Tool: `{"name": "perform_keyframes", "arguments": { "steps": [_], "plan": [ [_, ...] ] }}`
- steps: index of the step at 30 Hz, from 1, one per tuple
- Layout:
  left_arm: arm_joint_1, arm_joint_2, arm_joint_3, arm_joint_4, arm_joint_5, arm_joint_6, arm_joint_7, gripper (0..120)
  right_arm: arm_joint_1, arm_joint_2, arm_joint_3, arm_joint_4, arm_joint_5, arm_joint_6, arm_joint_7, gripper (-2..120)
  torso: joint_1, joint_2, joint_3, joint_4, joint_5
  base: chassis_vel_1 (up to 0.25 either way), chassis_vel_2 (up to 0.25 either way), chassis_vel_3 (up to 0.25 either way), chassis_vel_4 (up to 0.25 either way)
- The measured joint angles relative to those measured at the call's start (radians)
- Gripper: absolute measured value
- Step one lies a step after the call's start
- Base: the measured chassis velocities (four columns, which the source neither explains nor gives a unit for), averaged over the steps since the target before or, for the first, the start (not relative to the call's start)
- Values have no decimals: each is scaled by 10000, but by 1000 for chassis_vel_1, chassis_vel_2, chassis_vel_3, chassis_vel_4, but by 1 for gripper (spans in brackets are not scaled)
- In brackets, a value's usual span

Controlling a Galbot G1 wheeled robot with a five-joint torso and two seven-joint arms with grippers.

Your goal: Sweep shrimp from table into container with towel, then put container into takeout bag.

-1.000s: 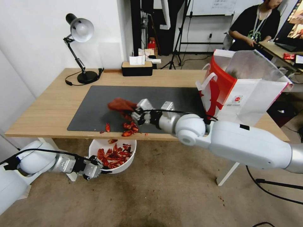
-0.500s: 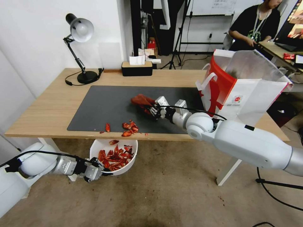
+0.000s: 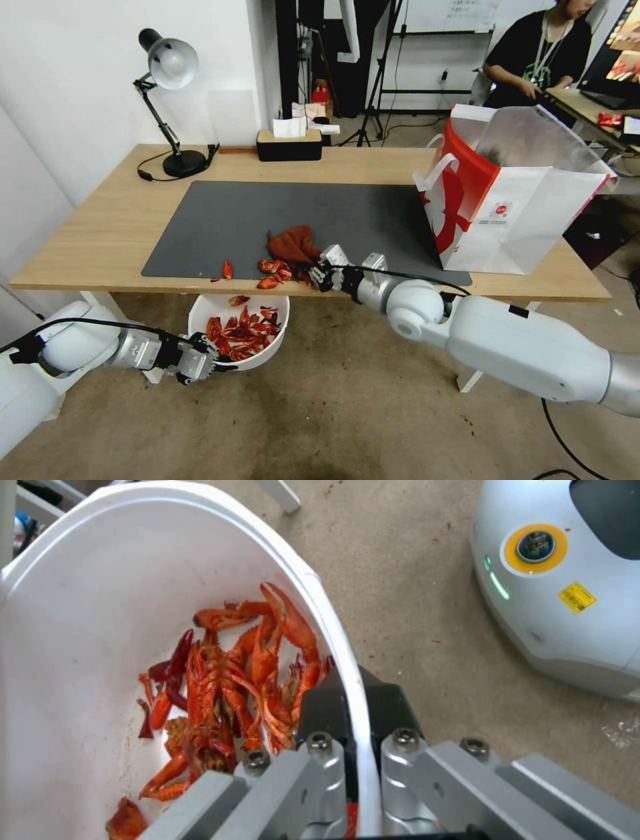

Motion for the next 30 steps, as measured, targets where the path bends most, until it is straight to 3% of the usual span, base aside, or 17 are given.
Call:
{"name": "perform_keyframes", "arguments": {
  "steps": [8, 30],
  "plan": [
    [15, -46, 0, -4, 0, -5, 0, 0, -175, 302, -19, 75, -13, -95, 156, 4, 0, 0, -1, -2, -1, 0, 0, 0, 0],
    [-5, -232, -6, 15, -146, -45, -77, 0, 563, 2020, -859, -908, 60, -112, 382, 4, 1, 0, 1, 0, -1, 0, 0, 0, 0]
  ]
}}
